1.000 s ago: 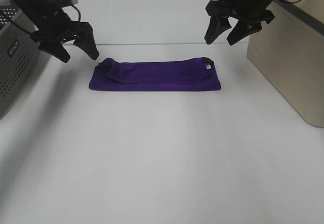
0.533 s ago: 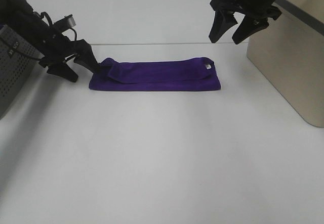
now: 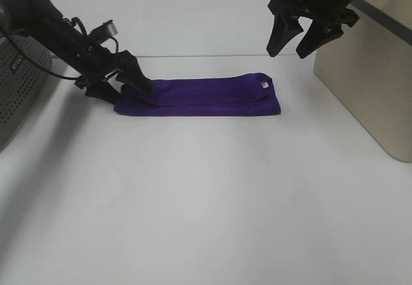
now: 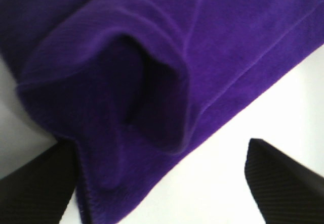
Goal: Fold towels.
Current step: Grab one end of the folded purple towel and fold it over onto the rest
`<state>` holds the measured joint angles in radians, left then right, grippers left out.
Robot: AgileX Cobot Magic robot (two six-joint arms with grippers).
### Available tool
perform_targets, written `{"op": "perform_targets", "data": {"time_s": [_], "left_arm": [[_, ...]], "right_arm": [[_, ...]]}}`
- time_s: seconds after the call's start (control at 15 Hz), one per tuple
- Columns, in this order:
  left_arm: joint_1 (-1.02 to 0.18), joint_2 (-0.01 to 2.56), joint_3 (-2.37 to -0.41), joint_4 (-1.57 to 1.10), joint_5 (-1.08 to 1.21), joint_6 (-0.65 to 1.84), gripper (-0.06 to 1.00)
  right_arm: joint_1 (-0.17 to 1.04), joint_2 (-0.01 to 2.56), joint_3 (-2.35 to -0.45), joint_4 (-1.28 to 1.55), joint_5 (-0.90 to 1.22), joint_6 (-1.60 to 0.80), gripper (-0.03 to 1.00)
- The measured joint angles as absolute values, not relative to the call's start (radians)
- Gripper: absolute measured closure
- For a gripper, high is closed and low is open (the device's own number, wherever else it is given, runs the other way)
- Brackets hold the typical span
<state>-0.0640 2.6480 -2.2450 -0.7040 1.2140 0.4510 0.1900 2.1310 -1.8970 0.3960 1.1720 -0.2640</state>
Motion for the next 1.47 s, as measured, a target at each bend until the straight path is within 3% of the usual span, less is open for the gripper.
{"op": "perform_targets", "data": {"time_s": [0.27, 0.33, 0.47, 0.53, 0.93, 1.47], "left_arm": [[-0.189, 2.650, -2.245, -0.688, 1.148, 0.395, 0.23], [-0.210, 2.655, -2.245, -0.667, 1.126, 0.374, 0.37], [-0.220, 2.662, -2.245, -0.622, 1.103, 0.356, 0.80], [-0.220, 2.662, -2.245, -0.613, 1.101, 0.370, 0.89], [-0.199, 2.578, -2.240, -0.312, 1.203, 0.401, 0.89], [-0.226, 2.434, -2.246, -0.290, 1.209, 0.447, 0.89]], "right_arm": [[0.190, 2.131, -1.897, 0.396, 1.209, -0.264, 0.30], [0.190, 2.131, -1.897, 0.396, 1.214, -0.264, 0.30], [0.190, 2.131, -1.897, 0.396, 1.216, -0.259, 0.30], [0.190, 2.131, -1.897, 0.396, 1.216, -0.218, 0.30], [0.190, 2.071, -1.897, 0.405, 1.217, -0.166, 0.30], [0.190, 1.947, -1.897, 0.455, 1.218, -0.160, 0.30]]}}
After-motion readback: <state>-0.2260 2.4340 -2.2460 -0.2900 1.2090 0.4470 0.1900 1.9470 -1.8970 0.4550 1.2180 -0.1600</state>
